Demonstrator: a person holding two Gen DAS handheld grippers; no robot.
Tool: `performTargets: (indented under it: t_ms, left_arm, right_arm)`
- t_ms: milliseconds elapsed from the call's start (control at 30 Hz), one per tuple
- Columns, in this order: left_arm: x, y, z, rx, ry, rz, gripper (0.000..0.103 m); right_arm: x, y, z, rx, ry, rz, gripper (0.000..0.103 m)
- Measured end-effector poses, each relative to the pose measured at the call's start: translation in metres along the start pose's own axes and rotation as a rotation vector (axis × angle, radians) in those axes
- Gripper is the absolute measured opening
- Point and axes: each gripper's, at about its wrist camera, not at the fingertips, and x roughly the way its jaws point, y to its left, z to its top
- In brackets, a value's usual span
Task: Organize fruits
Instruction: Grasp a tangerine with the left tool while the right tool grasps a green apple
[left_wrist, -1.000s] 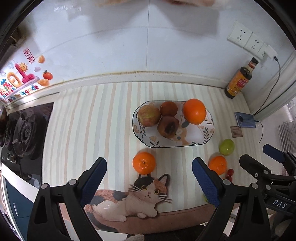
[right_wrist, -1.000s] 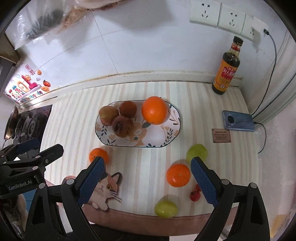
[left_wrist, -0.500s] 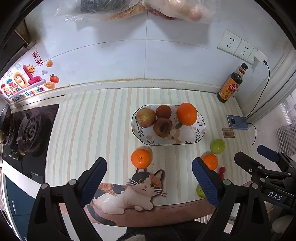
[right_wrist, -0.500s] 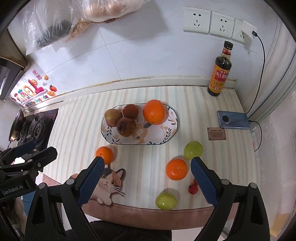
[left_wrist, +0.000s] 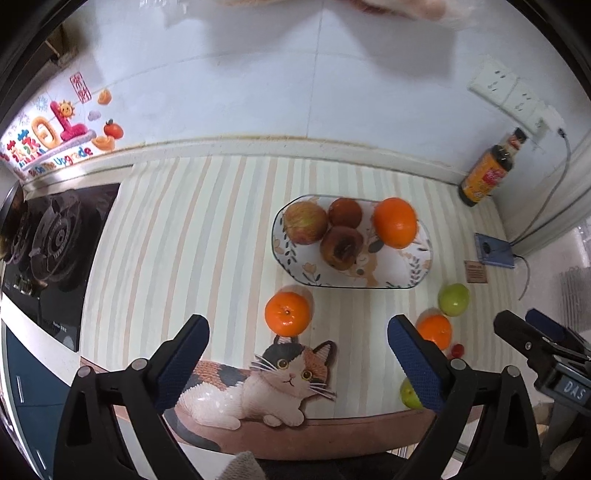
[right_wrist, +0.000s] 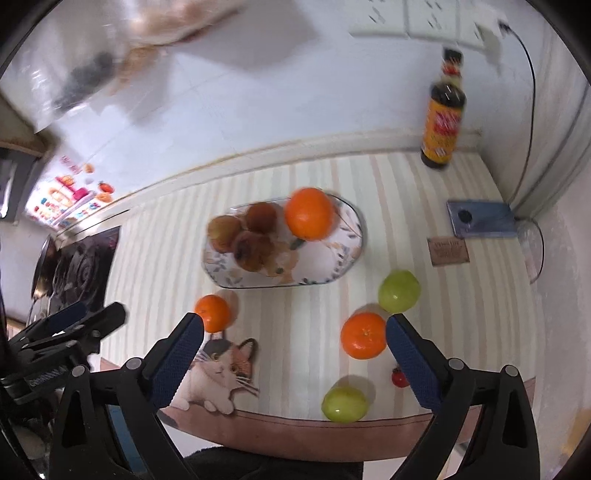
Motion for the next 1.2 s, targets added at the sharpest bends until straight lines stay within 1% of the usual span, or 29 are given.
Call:
performTargets:
  t_ms: [67,133,200,267,333,433,500,600,633,667,733,833,900,1000,1067,1133,1167,1200]
  left_arm:
    - [0.015,0.002,0.0,-0.008,0.029,0.011,0.099]
    - [0.036,0.005,-0.002,-0.025,0.086,0.009,0.099]
    - [0.053,0.008,-0.006,-0.04,0.135,-0.002,0.099]
    - [0.07,0.012,-0.013,-0.04,0.19,0.005,0.099]
    - [0.081,0.014,-0.018,-0.038,0.225,0.013,0.099]
    - [0.096,0.016,-0.027,-0.031,0.271,0.02,0.099]
    - [0.104,0.018,-0.03,-0.033,0.295,0.021,0.099]
    - [0.111,0.021,-0.031,-0.043,0.314,0.016,0.099]
    - [0.113,0.023,-0.029,-0.047,0.316,0.013,0.099]
    - [0.115,0.024,-0.028,-0.049,0.318,0.009,0.099]
    - [0.122,0.025,-0.024,-0.052,0.319,0.013,0.099]
    - [0.135,0.025,-0.016,-0.053,0.329,0.007,0.099]
    - [0.146,0.022,-0.01,-0.045,0.336,0.007,0.099]
    - [0.168,0.015,-0.002,-0.007,0.361,0.018,0.099]
    - [0.188,0.011,0.002,0.017,0.391,0.029,0.099]
    - [0.204,0.01,0.003,0.022,0.423,0.019,0.099]
    - [0.212,0.009,0.003,0.015,0.436,0.002,0.092]
    - [0.216,0.009,0.002,0.01,0.441,-0.011,0.073]
  right_arm:
    - [0.019,-0.013,0.0,0.022,0.045,-0.009,0.101]
    - [0.046,-0.027,-0.004,0.042,0.117,-0.016,0.101]
    - [0.079,-0.041,-0.017,0.058,0.224,-0.017,0.101]
    - [0.102,-0.049,-0.03,0.063,0.301,-0.019,0.101]
    - [0.123,-0.053,-0.047,0.049,0.375,-0.015,0.101]
    - [0.146,-0.053,-0.07,0.032,0.448,-0.02,0.101]
    - [0.157,-0.053,-0.081,0.024,0.477,-0.031,0.101]
    - [0.176,-0.055,-0.098,0.011,0.524,-0.061,0.096]
    - [0.18,-0.056,-0.103,0.009,0.528,-0.065,0.086]
    - [0.183,-0.056,-0.106,0.008,0.529,-0.065,0.068]
    - [0.188,-0.056,-0.109,0.002,0.525,-0.059,0.067]
    - [0.185,-0.051,-0.106,-0.008,0.49,-0.07,0.066]
    - [0.186,-0.05,-0.101,0.014,0.48,-0.047,0.066]
    - [0.189,-0.045,-0.091,0.036,0.454,-0.027,0.066]
    - [0.194,-0.041,-0.084,0.055,0.441,-0.011,0.066]
    - [0.2,-0.037,-0.077,0.066,0.437,0.0,0.066]
    - [0.202,-0.035,-0.073,0.073,0.436,0.005,0.066]
    - [0.205,-0.033,-0.071,0.081,0.436,0.008,0.066]
